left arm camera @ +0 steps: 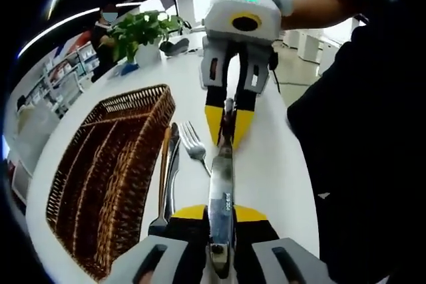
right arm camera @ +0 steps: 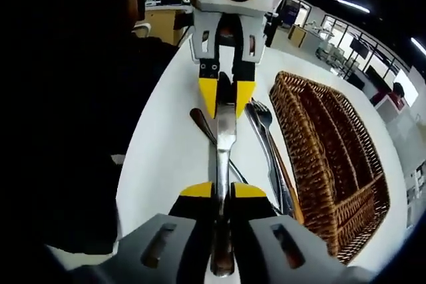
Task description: Arrange the knives, forks, and spoons in their matching storage slots by inserting each utensil handle-first until every utensil is classified and aligned in the correct compartment
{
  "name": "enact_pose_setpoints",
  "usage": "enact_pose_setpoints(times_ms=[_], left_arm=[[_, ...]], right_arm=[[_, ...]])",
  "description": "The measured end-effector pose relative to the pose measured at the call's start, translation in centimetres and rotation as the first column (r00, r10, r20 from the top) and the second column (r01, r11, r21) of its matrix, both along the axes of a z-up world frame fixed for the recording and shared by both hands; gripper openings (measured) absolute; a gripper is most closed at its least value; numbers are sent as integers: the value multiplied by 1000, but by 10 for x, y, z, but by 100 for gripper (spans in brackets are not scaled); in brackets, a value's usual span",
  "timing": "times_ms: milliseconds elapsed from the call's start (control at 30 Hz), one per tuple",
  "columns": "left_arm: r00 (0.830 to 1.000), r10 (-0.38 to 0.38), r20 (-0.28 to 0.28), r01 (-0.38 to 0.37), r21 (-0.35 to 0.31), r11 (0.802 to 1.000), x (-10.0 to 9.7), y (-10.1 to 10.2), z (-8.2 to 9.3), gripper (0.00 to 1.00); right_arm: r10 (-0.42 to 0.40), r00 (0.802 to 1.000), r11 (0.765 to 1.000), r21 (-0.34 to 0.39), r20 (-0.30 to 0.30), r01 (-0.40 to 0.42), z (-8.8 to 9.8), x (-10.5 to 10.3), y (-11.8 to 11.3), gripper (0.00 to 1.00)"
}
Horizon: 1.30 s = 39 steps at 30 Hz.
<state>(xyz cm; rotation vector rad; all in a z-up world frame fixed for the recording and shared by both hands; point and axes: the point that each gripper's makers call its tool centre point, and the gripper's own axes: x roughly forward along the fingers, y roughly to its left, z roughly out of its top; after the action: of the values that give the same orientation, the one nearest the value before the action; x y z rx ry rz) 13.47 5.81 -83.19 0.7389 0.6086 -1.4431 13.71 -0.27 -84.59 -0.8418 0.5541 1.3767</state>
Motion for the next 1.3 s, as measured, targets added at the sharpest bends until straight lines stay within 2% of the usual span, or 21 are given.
enact_pose_setpoints(times_ms=[33,100,267,400,467,500,533,600,667,733,767,800,833,867,900,933,1033,1100,1167,1233,1300], left_arm=[[1000,-6,29,6,4,1000,2,0,2,11],[1000,-9,0,9,-7,1000,0,0,4,11],[1000,12,-3,-12,-3,1000,3,1,2,11],[1000,9,25,-10,40,999,9,10,-6,11],[1000,19,-12,-19,2,1000,8,5,-5,11],[1000,15,-6,-15,3,1000,9,4,-6,11],[1000,8,4,-8,9,1000,9,2,-7,11],[1000,-8,15,8,26,1000,10,2,-9,11],[1000,-9,27,8,34,999,11,4,-10,11],[999,-17,42,16,17,1000,11,4,-4,11],[999,-34,27,33,17,999,6,4,-3,11],[998,-44,37,43,23,999,5,5,-3,11],[998,-51,48,49,34,998,4,6,-4,11],[996,-54,65,51,42,998,5,7,-6,11],[996,-47,76,44,42,998,8,8,-6,11],[997,-44,67,42,35,999,6,8,-5,11],[999,-21,48,20,9,1000,3,6,-2,12],[992,76,-103,-78,-22,997,-6,6,1,12],[994,84,-70,-89,-66,994,2,4,7,14],[986,135,-99,-145,-101,984,5,4,10,20],[983,163,-80,-171,-112,979,10,6,13,26]], right_arm=[[22,1000,1000,3,18,-22,0,0,1,6],[-17,999,1000,13,-47,18,-3,-6,0,6],[0,1000,1000,21,30,-1,-9,1,3,7],[-29,999,1000,13,27,28,-14,1,1,12],[-57,998,998,31,-1,57,-17,0,3,19],[-48,999,998,49,-8,48,-16,-2,7,16],[-25,1000,998,66,13,25,-15,-3,12,6],[-61,998,996,60,20,60,-16,-3,13,5],[-89,995,995,47,-44,91,-14,-5,12,4],[-76,996,995,54,-41,78,-12,-6,12,4],[-74,991,995,62,-109,81,-12,-14,14,5],[-89,986,993,63,-140,99,-12,-16,14,5],[-73,987,994,70,-141,83,-12,-16,15,5],[-21,997,997,78,-75,27,-13,-10,18,5],[-35,996,996,80,-77,41,-15,-9,17,5],[-49,994,995,80,-102,57,-14,-8,17,5],[-35,997,996,74,-72,40,-12,-6,16,3],[-25,998,996,82,-65,31,-8,-8,15,2],[-32,998,996,81,-63,37,-4,-7,15,2],[-31,998,996,79,-47,34,1,-5,15,2],[-33,999,997,67,-33,35,6,-2,15,2]])
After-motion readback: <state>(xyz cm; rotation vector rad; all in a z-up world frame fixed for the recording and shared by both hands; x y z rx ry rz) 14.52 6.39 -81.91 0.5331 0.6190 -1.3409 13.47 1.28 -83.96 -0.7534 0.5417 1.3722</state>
